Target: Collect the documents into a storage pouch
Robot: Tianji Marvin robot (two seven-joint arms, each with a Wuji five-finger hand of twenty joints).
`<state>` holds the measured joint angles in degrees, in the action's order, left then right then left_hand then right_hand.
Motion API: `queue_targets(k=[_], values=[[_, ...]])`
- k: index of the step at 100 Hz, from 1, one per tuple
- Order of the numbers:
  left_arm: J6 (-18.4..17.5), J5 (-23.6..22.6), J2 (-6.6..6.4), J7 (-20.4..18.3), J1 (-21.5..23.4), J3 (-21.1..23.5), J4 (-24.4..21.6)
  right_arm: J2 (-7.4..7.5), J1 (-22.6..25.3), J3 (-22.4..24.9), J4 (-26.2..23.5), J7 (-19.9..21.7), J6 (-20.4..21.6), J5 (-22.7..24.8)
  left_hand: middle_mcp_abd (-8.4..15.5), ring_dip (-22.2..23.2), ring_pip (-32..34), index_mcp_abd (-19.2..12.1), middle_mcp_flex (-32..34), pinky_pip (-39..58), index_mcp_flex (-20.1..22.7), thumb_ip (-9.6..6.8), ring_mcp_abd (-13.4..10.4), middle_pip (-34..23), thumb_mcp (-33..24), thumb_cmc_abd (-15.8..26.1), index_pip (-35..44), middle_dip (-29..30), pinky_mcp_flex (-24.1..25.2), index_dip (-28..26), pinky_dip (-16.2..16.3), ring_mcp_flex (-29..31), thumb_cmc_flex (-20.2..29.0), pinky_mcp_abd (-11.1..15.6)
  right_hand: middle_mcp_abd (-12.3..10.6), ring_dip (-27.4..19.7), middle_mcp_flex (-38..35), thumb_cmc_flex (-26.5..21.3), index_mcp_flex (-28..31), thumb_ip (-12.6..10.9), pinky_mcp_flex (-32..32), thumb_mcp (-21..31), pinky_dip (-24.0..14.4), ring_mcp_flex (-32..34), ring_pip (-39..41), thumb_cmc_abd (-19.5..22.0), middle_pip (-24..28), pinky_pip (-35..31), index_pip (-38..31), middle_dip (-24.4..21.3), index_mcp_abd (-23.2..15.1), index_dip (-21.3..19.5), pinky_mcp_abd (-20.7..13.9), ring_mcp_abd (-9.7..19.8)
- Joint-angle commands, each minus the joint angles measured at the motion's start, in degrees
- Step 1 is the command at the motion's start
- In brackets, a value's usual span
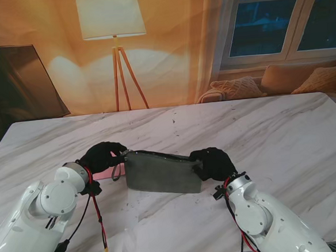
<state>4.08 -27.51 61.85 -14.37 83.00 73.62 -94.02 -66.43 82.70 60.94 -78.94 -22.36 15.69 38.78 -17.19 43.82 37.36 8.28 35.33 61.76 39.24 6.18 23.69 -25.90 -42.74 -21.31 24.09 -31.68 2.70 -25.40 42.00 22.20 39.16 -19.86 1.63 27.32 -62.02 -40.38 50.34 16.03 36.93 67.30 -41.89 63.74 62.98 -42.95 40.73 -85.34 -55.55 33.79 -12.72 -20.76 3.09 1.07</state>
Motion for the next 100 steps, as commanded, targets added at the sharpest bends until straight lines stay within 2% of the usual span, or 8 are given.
queue_targets(k=[1,21,49,60,81,84,88,100], values=[[0.31,-0.25,-0.39,-0.20,0.38,0.94,-0.62,-0.13,0.20,-0.05,0.01,0.95,-0.02,-0.01,0.42,-0.38,-0.27,-0.41,-2.29,-0.98,-2.03,-2.24,0.69,0.62,1.45,1.76,-0.67,0.83,1.31,0.56,-0.59,-1.50,-1.82,2.15,1.85,1.00,-0.95,-2.01,4.59,-0.23,0.70,1.01,0.89,1.88,2.07,3.50,1.38,-2.52,-5.66,0.45,1.58,-2.20,-0.77,3.22],[1.86,-2.64,-0.28,0.99,0.29,2.85,0.02,-0.12,0.33,0.20,0.01,0.49,0.28,0.34,0.47,0.19,0.24,-0.98,-2.37,-0.01,-2.07,-2.84,0.44,0.33,0.26,2.62,-0.85,0.52,1.09,0.29,0.60,-1.35,1.84,2.68,1.85,1.72,-0.91,-1.45,4.59,-0.07,1.12,1.22,1.00,2.24,2.83,3.52,1.71,-3.10,-5.55,0.38,1.69,-2.13,-0.88,3.48],[4.96,-8.01,-0.50,1.84,-0.81,4.27,3.58,-0.15,0.38,0.45,0.19,-0.27,0.62,0.83,2.85,0.26,0.06,-2.42,-8.33,1.65,-7.57,-3.67,-1.98,1.04,-5.55,1.64,-2.26,1.04,1.28,0.99,2.26,-3.71,6.90,4.28,1.27,2.21,-0.13,-1.14,4.16,0.09,0.92,1.04,1.19,2.00,2.97,4.27,1.74,-3.55,-5.36,0.25,1.22,-2.18,-1.05,3.70],[6.51,-8.97,-0.45,2.53,-1.52,4.16,5.90,-0.13,0.49,0.40,0.16,-0.20,0.62,0.81,3.91,-1.37,-3.22,-2.57,-13.02,-0.84,-10.80,-3.59,-3.48,2.36,-5.65,1.12,-3.20,2.19,2.87,1.86,1.37,-7.81,4.89,5.02,1.21,2.36,-0.06,-1.28,4.10,0.10,0.96,0.82,1.20,1.98,3.13,4.43,1.83,-3.81,-5.36,0.31,1.18,-2.28,-1.13,3.78],[10.10,-10.01,-0.54,2.45,-3.36,3.19,10.30,-0.07,0.63,0.30,0.01,-0.11,1.15,0.98,5.97,-6.75,-13.58,-2.56,-21.19,-17.58,-16.86,-3.08,-6.87,6.62,-1.32,0.50,-7.57,5.40,2.84,3.89,-1.82,-14.99,1.10,6.28,0.97,2.50,0.10,-1.38,4.00,0.01,1.02,0.57,1.38,1.95,3.13,4.64,1.78,-4.00,-5.31,0.24,0.94,-2.41,-1.23,3.94],[10.36,-10.14,-0.52,2.66,-3.72,2.95,11.06,-0.07,0.63,0.27,0.01,-0.14,1.24,1.00,5.95,-6.99,-14.20,-2.37,-21.80,-19.96,-17.38,-3.19,-6.87,6.89,-0.56,0.40,-8.35,6.18,2.57,3.85,2.40,-15.08,1.09,6.39,0.91,2.51,0.16,-1.41,3.99,0.01,1.03,0.54,1.40,1.95,3.12,4.69,1.76,-4.01,-5.31,0.23,0.78,-2.44,-1.27,4.00],[10.71,-10.24,-0.47,3.00,-4.25,2.58,12.09,-0.06,0.68,0.26,-0.03,-0.13,1.41,1.03,5.97,-7.00,-14.23,-2.47,-22.23,-20.03,-18.17,-3.11,-6.69,7.08,-0.32,0.20,-8.80,6.33,2.49,3.95,3.33,-14.94,0.79,6.40,0.82,2.53,0.25,-1.42,3.98,0.01,1.05,0.48,1.43,1.97,3.12,4.74,1.72,-4.03,-5.31,0.23,0.73,-2.47,-1.32,4.08],[11.39,-10.10,-0.24,4.34,-6.05,1.30,15.45,0.08,0.86,0.27,-0.11,0.04,2.04,1.40,5.55,-4.03,-11.44,-2.59,-22.88,-11.28,-20.00,-2.85,-5.42,6.60,-0.42,-0.37,-10.24,5.95,2.45,4.24,10.33,-13.58,0.39,6.92,0.52,2.57,0.25,-1.52,3.98,-0.02,1.10,0.36,1.54,1.95,3.07,4.77,1.71,-4.07,-5.32,0.24,0.36,-2.61,-1.46,4.27]])
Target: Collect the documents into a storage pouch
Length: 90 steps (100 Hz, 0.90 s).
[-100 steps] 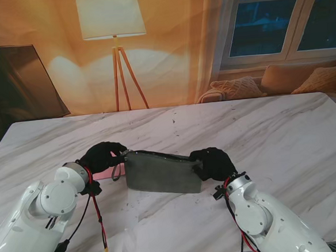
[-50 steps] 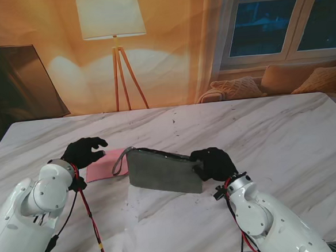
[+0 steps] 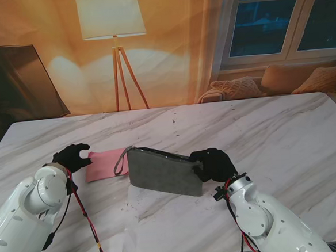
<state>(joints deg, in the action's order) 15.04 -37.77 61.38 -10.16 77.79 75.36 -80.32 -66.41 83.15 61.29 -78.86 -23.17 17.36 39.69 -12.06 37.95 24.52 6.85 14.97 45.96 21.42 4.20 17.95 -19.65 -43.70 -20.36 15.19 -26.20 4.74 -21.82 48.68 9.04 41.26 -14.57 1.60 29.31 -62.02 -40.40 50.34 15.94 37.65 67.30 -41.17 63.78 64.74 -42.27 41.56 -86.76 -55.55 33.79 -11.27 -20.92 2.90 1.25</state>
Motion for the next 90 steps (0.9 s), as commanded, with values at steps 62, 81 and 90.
queue_targets(k=[62,81,90], values=[[1.81,6.94,3.26,9.08,-14.76,-10.63,23.68,0.45,0.89,-0.43,-0.41,1.36,2.57,1.58,-4.73,25.12,36.35,2.82,-0.61,33.33,-5.31,-0.21,4.92,-17.55,-2.40,-3.25,-1.23,-21.41,-10.34,1.03,23.75,6.39,-2.94,6.12,0.31,0.74,0.37,-1.40,4.34,0.02,0.41,0.28,1.13,1.77,1.08,4.11,0.57,-2.77,-5.33,0.27,-1.80,-2.53,-1.41,4.26],[1.83,10.87,4.98,11.67,-18.58,-13.95,30.50,0.59,1.26,-0.26,-0.91,1.17,3.36,2.31,-5.48,26.31,38.93,1.63,0.31,34.36,-2.25,-0.13,5.26,-19.79,-3.02,-3.57,-0.36,-23.95,-11.81,0.99,25.72,7.60,-2.65,5.99,0.17,0.75,0.39,-1.39,4.36,0.03,0.41,0.21,1.18,1.70,1.00,4.14,0.54,-2.79,-5.32,0.30,-1.92,-2.57,-1.41,4.26],[1.88,12.46,5.71,12.40,-19.85,-15.12,32.79,0.65,1.41,-0.23,-1.07,1.28,3.64,2.43,-5.92,26.54,39.25,-0.07,0.63,34.55,0.87,-0.05,5.35,-20.07,-3.56,-3.68,1.53,-24.42,-12.12,0.28,26.21,7.82,-2.17,5.92,0.08,0.75,0.34,-1.36,4.34,0.04,0.41,0.16,1.21,1.63,0.93,4.12,0.55,-2.80,-5.30,0.33,-1.96,-2.58,-1.41,4.29]])
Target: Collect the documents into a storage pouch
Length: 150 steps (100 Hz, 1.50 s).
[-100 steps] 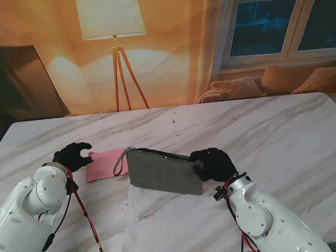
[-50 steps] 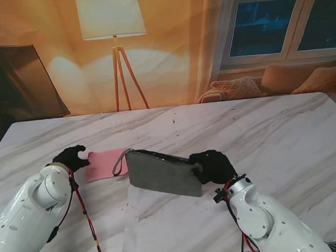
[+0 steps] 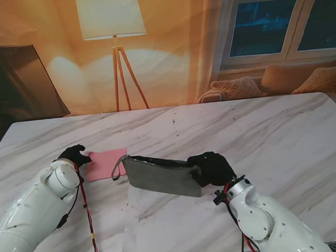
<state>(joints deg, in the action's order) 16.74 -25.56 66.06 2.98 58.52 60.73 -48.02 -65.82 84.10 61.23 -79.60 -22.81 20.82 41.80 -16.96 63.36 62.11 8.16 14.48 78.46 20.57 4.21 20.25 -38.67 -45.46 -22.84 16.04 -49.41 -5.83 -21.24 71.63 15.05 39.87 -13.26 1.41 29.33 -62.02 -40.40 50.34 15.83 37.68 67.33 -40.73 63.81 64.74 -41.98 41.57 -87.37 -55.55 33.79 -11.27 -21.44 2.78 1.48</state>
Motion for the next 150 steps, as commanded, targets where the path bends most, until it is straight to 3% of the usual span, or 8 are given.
queue_targets(k=[1,41,66,96,109,126,137,150], values=[[0.21,0.42,1.11,-0.67,-0.70,-0.61,0.73,0.06,0.48,-0.16,-0.35,0.96,0.19,0.32,-1.05,1.15,1.67,-1.35,1.13,2.06,1.89,-0.05,3.04,-1.06,-1.83,-1.22,0.80,-1.25,-1.57,-0.34,3.29,1.81,-0.73,4.62,0.33,0.73,0.36,-1.36,4.35,0.15,0.36,0.13,0.78,1.60,0.91,3.82,0.51,-2.18,-5.30,0.32,-2.01,-2.05,-1.30,4.06],[-0.84,4.12,3.45,1.41,-5.44,-4.66,8.78,0.24,0.80,0.05,-0.82,1.69,0.69,0.40,-0.98,0.74,0.76,-0.49,0.62,0.46,5.05,0.51,2.68,-0.57,-2.93,-2.79,4.52,-1.63,-0.48,-1.40,2.90,0.87,-1.35,4.58,0.14,0.71,0.40,-1.35,4.60,0.11,0.19,0.09,0.99,1.42,0.57,3.81,0.39,-1.91,-5.27,0.39,-2.29,-2.08,-1.39,4.06],[-0.94,5.41,4.84,3.69,-7.02,-5.87,11.67,0.30,0.90,0.18,-0.94,1.98,0.68,0.43,-0.45,-0.04,0.24,0.61,0.00,-0.17,-1.37,1.34,2.60,-0.40,-3.27,-3.66,3.17,-1.15,0.39,-0.48,1.96,0.30,-3.02,4.52,0.22,0.71,0.42,-1.33,4.60,0.11,0.11,0.07,1.08,1.37,0.41,3.86,0.32,-1.77,-5.24,0.43,-2.27,-2.12,-1.41,4.08],[-2.09,8.92,7.82,5.09,-10.86,-8.47,18.96,0.34,1.02,0.24,-1.20,2.18,0.72,0.44,-0.76,-0.46,0.30,-0.68,1.32,-0.30,3.31,1.28,2.70,-1.04,-5.93,-4.08,6.70,-0.91,0.14,-1.51,1.20,0.93,-0.26,3.84,0.25,0.74,0.42,-1.25,4.53,0.12,0.08,0.07,1.13,1.34,0.35,3.87,0.29,-1.73,-5.24,0.45,-2.27,-2.12,-1.42,4.07],[-2.40,9.74,8.55,4.95,-11.61,-9.00,20.42,0.34,1.03,0.21,-1.20,2.22,0.66,0.38,-0.80,-0.91,0.57,0.12,1.78,-0.28,5.11,1.68,2.57,-1.78,-8.17,-4.41,10.92,-0.70,-0.08,-2.85,0.33,1.20,1.38,3.73,0.21,0.75,0.37,-1.27,4.51,0.12,0.07,0.06,1.14,1.33,0.33,3.85,0.33,-1.72,-5.25,0.49,-2.28,-2.12,-1.42,4.06],[-2.30,9.63,8.72,4.84,-11.83,-9.89,20.79,0.32,1.04,0.11,-1.26,2.28,0.73,0.27,-0.82,-0.73,1.64,2.38,3.38,0.90,5.62,2.03,2.53,-3.38,-10.49,-4.64,24.59,-0.91,-1.92,-10.65,0.28,2.89,3.31,3.82,0.15,0.72,0.47,-1.24,4.48,0.13,-0.05,0.02,1.20,1.26,0.21,3.92,0.29,-1.57,-5.25,0.49,-2.28,-2.12,-1.43,4.06],[-1.85,9.55,8.71,4.78,-11.65,-10.19,20.58,0.32,1.07,0.14,-1.30,2.25,0.73,0.27,-0.99,-0.04,2.26,2.30,5.03,1.60,5.91,6.89,2.88,-4.81,-8.82,-7.69,31.75,-1.53,-3.23,-15.08,0.72,4.25,8.11,3.55,0.08,0.71,0.47,-1.23,4.46,0.13,-0.04,0.00,1.22,1.25,0.16,3.94,0.27,-1.55,-5.25,0.48,-2.28,-2.12,-1.43,4.06],[-1.29,9.46,8.63,4.67,-11.36,-10.45,20.07,0.31,1.10,0.18,-1.34,2.20,0.75,0.30,-1.12,0.23,2.60,1.85,6.59,1.99,6.27,8.04,3.38,-5.72,-7.45,-9.50,38.16,-1.91,-4.06,-17.28,0.86,5.22,12.28,3.11,-0.04,0.67,0.51,-1.20,4.33,0.13,-0.07,-0.02,1.25,1.18,0.03,3.96,0.24,-1.49,-5.25,0.48,-2.36,-2.14,-1.44,4.11]])
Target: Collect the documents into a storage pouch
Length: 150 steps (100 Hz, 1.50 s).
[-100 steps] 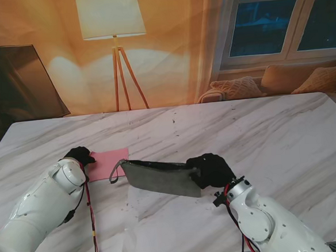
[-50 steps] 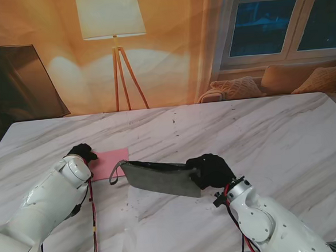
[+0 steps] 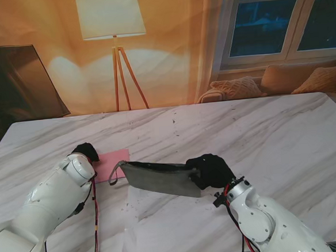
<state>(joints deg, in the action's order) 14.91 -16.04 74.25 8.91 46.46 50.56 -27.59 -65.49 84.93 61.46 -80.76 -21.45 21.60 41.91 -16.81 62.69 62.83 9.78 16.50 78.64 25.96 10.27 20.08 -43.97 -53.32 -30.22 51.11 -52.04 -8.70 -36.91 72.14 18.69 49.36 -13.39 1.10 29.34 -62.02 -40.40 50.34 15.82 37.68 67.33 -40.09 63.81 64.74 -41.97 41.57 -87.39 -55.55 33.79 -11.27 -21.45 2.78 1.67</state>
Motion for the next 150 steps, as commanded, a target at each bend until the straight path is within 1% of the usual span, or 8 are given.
queue_targets(k=[1,25,41,56,71,94,113,150], values=[[0.59,-0.10,0.41,-1.28,0.72,-0.33,-0.42,-0.02,0.27,-0.04,-0.18,0.83,-0.03,0.20,-1.23,0.91,1.91,0.17,4.70,1.82,0.97,1.97,3.57,-0.49,0.39,-2.23,3.38,0.70,-1.24,-1.72,0.35,1.67,3.00,3.23,0.27,0.66,0.51,-1.21,4.33,0.13,-0.07,-0.01,0.61,1.18,0.02,3.96,0.24,-1.46,-5.25,0.48,-2.36,-2.14,-1.43,3.92],[1.14,-0.49,0.06,-2.37,0.81,-1.19,-1.14,-0.03,0.25,-0.05,-0.14,0.77,-0.05,0.19,-1.03,-0.54,1.40,-0.10,10.49,1.39,2.68,2.43,4.89,0.93,0.44,-3.60,12.05,-7.57,-2.12,-3.43,-0.93,3.06,8.10,1.92,0.27,0.61,0.58,-1.23,4.32,0.13,-0.15,-0.04,0.68,1.14,-0.14,4.03,0.22,-1.30,-5.25,0.50,-2.33,-2.15,-1.48,3.92],[0.83,-0.29,0.15,-2.80,0.51,-1.40,-0.66,-0.06,0.22,-0.04,-0.07,0.80,-0.15,0.04,-1.65,-6.10,-4.01,1.54,16.26,-1.68,5.45,2.45,7.37,5.16,0.48,-3.41,15.13,-7.56,-1.16,-4.23,-6.77,4.39,8.92,-0.85,0.29,0.56,0.64,-1.22,4.32,0.14,-0.20,-0.12,0.71,1.05,-0.29,4.11,0.20,-1.23,-5.24,0.51,-2.33,-2.16,-1.48,3.90],[0.21,-0.07,-0.08,-3.86,0.47,-1.36,-0.74,-0.07,0.27,0.03,-0.10,0.96,-0.26,-0.17,-2.63,-15.42,-14.42,2.00,17.25,-4.61,5.29,2.00,8.57,8.67,0.35,-3.60,15.14,0.98,0.51,-4.99,-16.56,4.40,7.98,-3.78,0.31,0.54,0.65,-1.27,4.17,0.12,-0.22,-0.17,0.74,1.03,-0.36,4.14,0.22,-1.17,-5.21,0.52,-2.24,-2.17,-1.48,3.91],[0.02,-0.27,-0.61,-4.84,0.79,-1.49,-1.85,-0.07,0.28,0.15,-0.13,1.01,-0.23,-0.23,-6.76,-19.65,-17.69,3.97,21.72,-0.61,3.85,1.61,11.59,11.08,-0.15,-3.88,16.50,13.01,-5.08,-6.65,-15.49,8.82,8.53,-6.10,0.31,0.53,0.67,-1.28,4.16,0.11,-0.23,-0.22,0.76,1.02,-0.41,4.21,0.22,-1.14,-5.23,0.52,-2.26,-2.19,-1.47,3.90],[0.15,-0.70,-1.49,-5.94,1.62,-1.06,-4.33,-0.10,0.28,0.29,-0.14,1.06,-0.21,-0.41,-6.45,-25.69,-18.17,5.57,35.96,7.02,-0.48,0.55,14.17,12.31,2.91,-1.94,18.99,17.34,-19.38,-9.30,-16.45,19.63,11.17,-9.48,0.38,0.53,0.73,-1.26,4.11,0.10,-0.24,-0.29,0.77,0.99,-0.45,4.24,0.21,-1.12,-5.21,0.50,-2.29,-2.19,-1.48,3.91],[0.77,-0.07,-1.76,-6.14,2.55,0.49,-6.54,-0.14,0.26,0.32,-0.13,1.03,-0.14,-0.57,-4.07,-25.65,-13.66,5.87,41.44,11.97,-1.71,-0.11,13.26,10.14,1.10,-3.12,21.54,13.25,-25.43,-10.71,-22.96,24.87,12.67,-8.77,0.34,0.53,0.74,-1.30,4.08,0.09,-0.24,-0.35,0.77,1.00,-0.47,4.31,0.23,-1.12,-5.18,0.50,-2.35,-2.19,-1.48,3.91],[1.39,-0.14,-3.20,-7.17,4.93,3.84,-12.41,-0.18,0.21,0.28,-0.11,0.99,-0.12,-0.71,-0.31,-20.71,-9.69,2.20,37.54,11.40,-1.63,-0.53,10.97,1.85,3.48,-0.69,20.50,0.43,-23.03,-17.60,-23.06,24.85,18.19,-6.83,0.19,0.50,0.71,-1.32,4.06,0.06,-0.26,-0.44,0.79,1.01,-0.54,4.31,0.24,-1.09,-5.15,0.50,-2.42,-2.20,-1.49,3.96]])
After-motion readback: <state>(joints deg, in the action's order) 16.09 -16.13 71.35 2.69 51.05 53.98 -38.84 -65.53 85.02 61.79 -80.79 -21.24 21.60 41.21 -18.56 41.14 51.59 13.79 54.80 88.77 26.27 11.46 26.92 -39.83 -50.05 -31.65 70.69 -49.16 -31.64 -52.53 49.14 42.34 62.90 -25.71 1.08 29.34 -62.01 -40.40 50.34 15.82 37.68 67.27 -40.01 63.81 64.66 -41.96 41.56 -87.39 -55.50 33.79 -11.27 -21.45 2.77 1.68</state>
